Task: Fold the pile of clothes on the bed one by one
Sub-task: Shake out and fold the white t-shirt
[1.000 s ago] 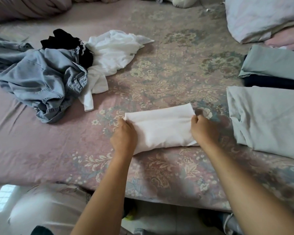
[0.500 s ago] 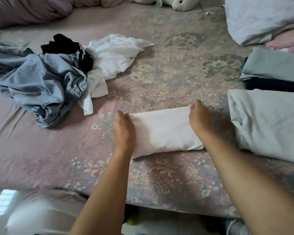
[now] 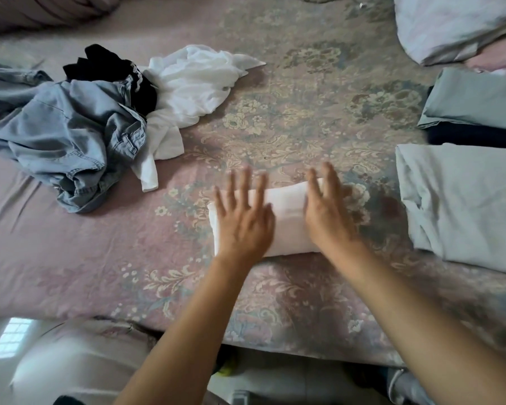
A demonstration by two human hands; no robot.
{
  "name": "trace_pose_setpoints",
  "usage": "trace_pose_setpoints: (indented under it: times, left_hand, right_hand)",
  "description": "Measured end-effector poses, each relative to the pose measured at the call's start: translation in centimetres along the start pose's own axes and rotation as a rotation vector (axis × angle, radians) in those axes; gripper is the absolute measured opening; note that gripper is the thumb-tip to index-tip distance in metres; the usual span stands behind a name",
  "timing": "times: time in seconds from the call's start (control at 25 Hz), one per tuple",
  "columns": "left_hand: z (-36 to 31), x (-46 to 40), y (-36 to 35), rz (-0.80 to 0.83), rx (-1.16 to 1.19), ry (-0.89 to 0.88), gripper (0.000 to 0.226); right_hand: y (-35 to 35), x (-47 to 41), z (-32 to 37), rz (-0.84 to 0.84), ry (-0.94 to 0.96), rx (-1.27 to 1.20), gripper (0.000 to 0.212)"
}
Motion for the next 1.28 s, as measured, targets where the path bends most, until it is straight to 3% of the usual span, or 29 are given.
trace_pose_setpoints:
  times: [0.08, 0.16, 0.24, 0.32, 0.4, 0.48, 0.56, 0.64, 0.72, 0.8, 0.88, 0.96, 1.04, 1.12, 1.28]
  left_hand:
    - [-1.9, 1.6, -2.3, 0.198, -0.031, -0.117, 0.055]
    - [-1.2, 2.6, -4.5, 0.402, -0.061, -0.04, 0.062]
    - [-0.4, 2.2, -5.4, 0.529, -0.052, -0.006, 0.074]
    - [0.1, 1.8, -5.0, 0.599, 0.009, 0.03, 0.072]
    - [1.7, 2.0, -3.4, 0.492, 0.23, 0.245, 0.063]
    - [4.1, 3.1, -2.1, 0.307, 0.446, 0.541, 0.076]
    - [5.5, 4.0, -1.7, 0.185, 0.647, 0.674, 0.081]
    - [6.7, 3.7, -1.5, 0.166, 0.862, 0.735, 0.062]
    - [7.0, 3.5, -1.2, 0.26, 1.101, 0.826, 0.037]
    - [6.6, 2.9, -0.8, 0.383, 1.216, 0.832, 0.035]
    - [5.5, 0.9, 0.5, 0.394, 1.183, 0.717, 0.04]
    - [3.3, -1.7, 2.3, 0.378, 1.01, 0.545, 0.036]
    - [1.3, -3.1, 2.7, 0.404, 0.896, 0.467, 0.037]
    - [2.0, -2.6, 1.7, 0.424, 0.813, 0.55, 0.042]
    - [5.4, 1.4, -0.5, 0.421, 0.692, 0.712, 0.051]
  right_hand:
    - [-2.4, 1.6, 1.4, 0.158, 0.113, 0.091, 0.058]
    - [-4.1, 2.2, 0.7, 0.291, 0.08, 0.183, 0.077]
    - [-4.6, 1.8, 0.0, 0.333, 0.06, 0.21, 0.083]
    - [-4.2, 1.5, 0.0, 0.337, 0.052, 0.181, 0.083]
    - [-3.1, 2.0, 1.1, 0.207, 0.083, 0.217, 0.077]
    - [-2.7, 3.8, 3.0, 0.067, 0.166, 0.259, 0.065]
    - [-4.3, 6.0, 4.6, 0.154, 0.236, 0.269, 0.064]
    - [-6.2, 7.4, 4.5, 0.27, 0.262, 0.298, 0.07]
    - [-6.5, 7.4, 4.2, 0.343, 0.253, 0.293, 0.072]
    - [-5.2, 7.1, 4.4, 0.378, 0.288, 0.168, 0.077]
    - [-2.9, 6.9, 3.2, 0.295, 0.327, -0.014, 0.079]
    - [-0.9, 6.9, 0.7, 0.182, 0.262, -0.141, 0.076]
    - [-0.4, 6.9, -2.3, 0.188, 0.203, -0.16, 0.069]
    - [-0.7, 6.4, -4.5, 0.221, 0.058, -0.236, 0.05]
    - [-0.3, 3.2, -5.6, 0.169, -0.198, -0.435, 0.044]
Point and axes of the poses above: each hand's wrist, its own x-axis away from the middle knuckle, its own y-axis out of the back of the hand, z = x × y, the point moved 7 cm from there along -x, towards the middle knuckle, and after that the axes turned 13 degrees about z, right-handed, at the moved point
